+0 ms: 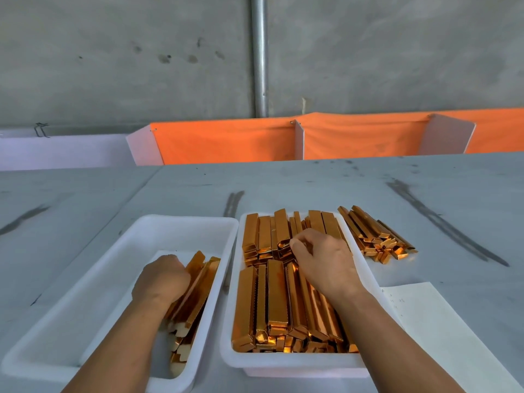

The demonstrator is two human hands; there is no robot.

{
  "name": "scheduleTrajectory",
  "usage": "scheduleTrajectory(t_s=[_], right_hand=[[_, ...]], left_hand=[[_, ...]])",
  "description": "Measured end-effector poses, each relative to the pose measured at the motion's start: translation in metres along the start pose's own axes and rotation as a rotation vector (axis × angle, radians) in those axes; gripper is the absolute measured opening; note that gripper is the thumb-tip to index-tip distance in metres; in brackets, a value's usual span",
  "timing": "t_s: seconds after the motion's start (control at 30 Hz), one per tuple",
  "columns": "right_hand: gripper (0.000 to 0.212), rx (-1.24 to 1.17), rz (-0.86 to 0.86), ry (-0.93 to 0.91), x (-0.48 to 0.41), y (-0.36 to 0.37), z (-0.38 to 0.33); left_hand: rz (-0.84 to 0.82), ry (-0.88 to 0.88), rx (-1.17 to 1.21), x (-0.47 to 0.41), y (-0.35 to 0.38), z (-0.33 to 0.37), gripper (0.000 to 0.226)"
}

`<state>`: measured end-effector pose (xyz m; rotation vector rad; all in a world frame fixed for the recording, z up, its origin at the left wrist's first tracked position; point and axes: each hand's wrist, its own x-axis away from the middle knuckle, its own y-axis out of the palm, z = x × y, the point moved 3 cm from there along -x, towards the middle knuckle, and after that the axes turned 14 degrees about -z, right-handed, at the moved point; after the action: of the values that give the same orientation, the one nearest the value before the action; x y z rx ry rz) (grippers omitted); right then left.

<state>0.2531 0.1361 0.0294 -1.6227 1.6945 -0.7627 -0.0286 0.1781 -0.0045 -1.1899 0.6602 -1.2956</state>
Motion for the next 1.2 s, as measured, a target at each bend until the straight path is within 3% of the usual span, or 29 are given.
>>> scheduleTrajectory(t_s=[0.13, 0.23, 0.33, 0.43, 0.53, 0.73, 0.8, 0.93, 1.1, 1.2], right_hand=[[0.021, -0.128, 0.063, -0.076, 0.003, 0.0, 0.003], [0.019, -0.229, 0.099, -0.17, 0.004, -0.002, 0.003], [0.019, -0.324, 0.102, -0.246, 0.004, -0.002, 0.004], [0.038, -0.403, 0.056, -0.385, 0.007, -0.002, -0.001], [0.05, -0.335, 0.049, -0.494, 0.01, -0.002, -0.008], [0.014, -0.408, 0.019, -0.513, 0.009, 0.0, -0.009], [0.014, -0.437, -0.016, -0.464, 0.008, 0.001, -0.007], [0.021, -0.443, -0.009, -0.394, 0.006, 0.002, -0.004], [0.018, -0.485, 0.018, -0.36, 0.006, 0.003, -0.004], [0.017, -0.596, 0.02, -0.347, 0.006, 0.002, -0.004]], left_hand=[[0.076, 0.132, 0.552, 0.004, -0.02, 0.01, 0.014], [-0.118, 0.255, 0.864, 0.021, -0.035, 0.028, 0.019], [-0.287, 0.391, 0.847, 0.042, -0.043, 0.052, 0.026], [-0.465, 0.451, 0.81, 0.058, -0.04, 0.076, 0.026], [-0.688, 0.451, 0.828, 0.067, -0.029, 0.093, 0.022], [-0.82, 0.42, 0.854, 0.069, -0.02, 0.102, 0.018], [-0.747, 0.44, 0.811, 0.069, -0.026, 0.1, 0.032], [-0.326, 0.603, 0.29, 0.071, -0.042, 0.101, 0.054], [0.056, 0.755, -0.218, 0.079, -0.028, 0.113, 0.04], [0.19, 0.79, -0.271, 0.077, -0.015, 0.117, 0.036]])
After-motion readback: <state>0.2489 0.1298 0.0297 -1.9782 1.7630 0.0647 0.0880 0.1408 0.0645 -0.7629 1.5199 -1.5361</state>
